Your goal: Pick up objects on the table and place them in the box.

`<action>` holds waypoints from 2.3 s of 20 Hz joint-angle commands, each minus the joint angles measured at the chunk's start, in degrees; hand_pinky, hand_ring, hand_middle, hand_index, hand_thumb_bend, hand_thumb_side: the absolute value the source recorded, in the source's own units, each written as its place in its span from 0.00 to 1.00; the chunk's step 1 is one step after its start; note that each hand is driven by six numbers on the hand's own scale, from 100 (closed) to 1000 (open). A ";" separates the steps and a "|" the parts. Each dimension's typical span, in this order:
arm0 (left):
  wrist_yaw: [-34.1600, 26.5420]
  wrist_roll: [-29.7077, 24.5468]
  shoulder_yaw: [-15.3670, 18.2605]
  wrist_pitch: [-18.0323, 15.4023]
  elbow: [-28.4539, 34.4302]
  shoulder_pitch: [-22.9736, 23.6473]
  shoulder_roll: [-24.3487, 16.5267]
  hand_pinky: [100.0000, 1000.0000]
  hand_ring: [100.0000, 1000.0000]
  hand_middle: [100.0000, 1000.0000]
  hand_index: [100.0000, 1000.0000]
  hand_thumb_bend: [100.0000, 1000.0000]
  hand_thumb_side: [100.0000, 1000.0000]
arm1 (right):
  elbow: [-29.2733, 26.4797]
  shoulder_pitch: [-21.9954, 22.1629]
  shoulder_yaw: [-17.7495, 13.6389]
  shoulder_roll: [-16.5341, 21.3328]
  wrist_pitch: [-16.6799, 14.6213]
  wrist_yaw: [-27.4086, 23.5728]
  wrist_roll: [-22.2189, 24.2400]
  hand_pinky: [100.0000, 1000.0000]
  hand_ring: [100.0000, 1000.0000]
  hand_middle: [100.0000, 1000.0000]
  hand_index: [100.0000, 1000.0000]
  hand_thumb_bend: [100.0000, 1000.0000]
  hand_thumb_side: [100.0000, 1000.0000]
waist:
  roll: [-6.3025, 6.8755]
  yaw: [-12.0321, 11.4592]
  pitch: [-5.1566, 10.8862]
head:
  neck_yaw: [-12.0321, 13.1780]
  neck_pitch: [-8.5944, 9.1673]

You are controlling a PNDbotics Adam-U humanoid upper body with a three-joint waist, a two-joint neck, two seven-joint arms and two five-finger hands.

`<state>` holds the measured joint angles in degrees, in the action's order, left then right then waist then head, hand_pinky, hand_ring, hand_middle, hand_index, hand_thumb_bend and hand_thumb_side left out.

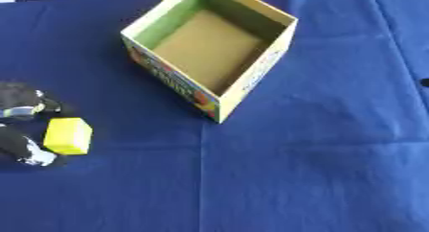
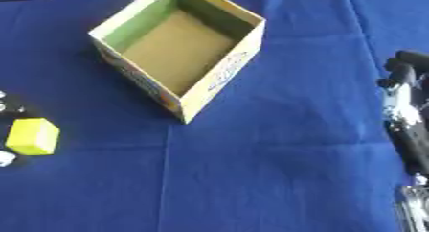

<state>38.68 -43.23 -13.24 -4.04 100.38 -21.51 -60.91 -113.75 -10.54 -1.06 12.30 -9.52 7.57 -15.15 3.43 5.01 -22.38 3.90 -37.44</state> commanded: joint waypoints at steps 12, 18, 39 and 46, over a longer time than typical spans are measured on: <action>3.98 7.70 -2.55 -0.50 -1.72 -1.69 0.34 0.13 0.43 0.42 0.72 0.50 0.63 | -0.84 -0.19 -0.37 0.00 0.35 0.42 -0.17 0.60 0.76 0.55 0.71 0.00 0.46 | -0.06 0.12 0.64 | 0.38 0.63; 3.99 9.36 -2.60 0.29 -2.43 -1.89 0.87 0.00 0.32 0.30 0.59 0.27 0.53 | -0.84 -0.15 -0.40 -0.05 0.59 0.53 -0.43 0.60 0.76 0.54 0.71 0.00 0.46 | 0.05 0.06 0.63 | 0.17 0.70; 0.33 17.98 7.73 8.11 7.06 -9.01 0.76 0.00 0.18 0.21 0.45 0.00 0.26 | -0.84 0.48 -0.68 1.01 0.35 0.60 -1.02 0.60 0.75 0.54 0.71 0.00 0.45 | 0.25 -0.78 2.11 | -1.92 -0.61; 0.08 15.97 6.36 6.78 4.39 -19.77 4.84 0.00 0.17 0.20 0.43 0.00 0.25 | -0.84 0.85 -0.49 1.53 0.11 0.17 -0.81 0.60 0.75 0.54 0.71 0.00 0.45 | 0.52 -0.69 2.95 | -2.47 -1.27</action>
<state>38.86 -26.84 -7.24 2.94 105.06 -40.23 -55.40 -113.75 -9.54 -1.40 12.59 -9.21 7.96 -16.00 4.02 4.34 -20.79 1.61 -38.31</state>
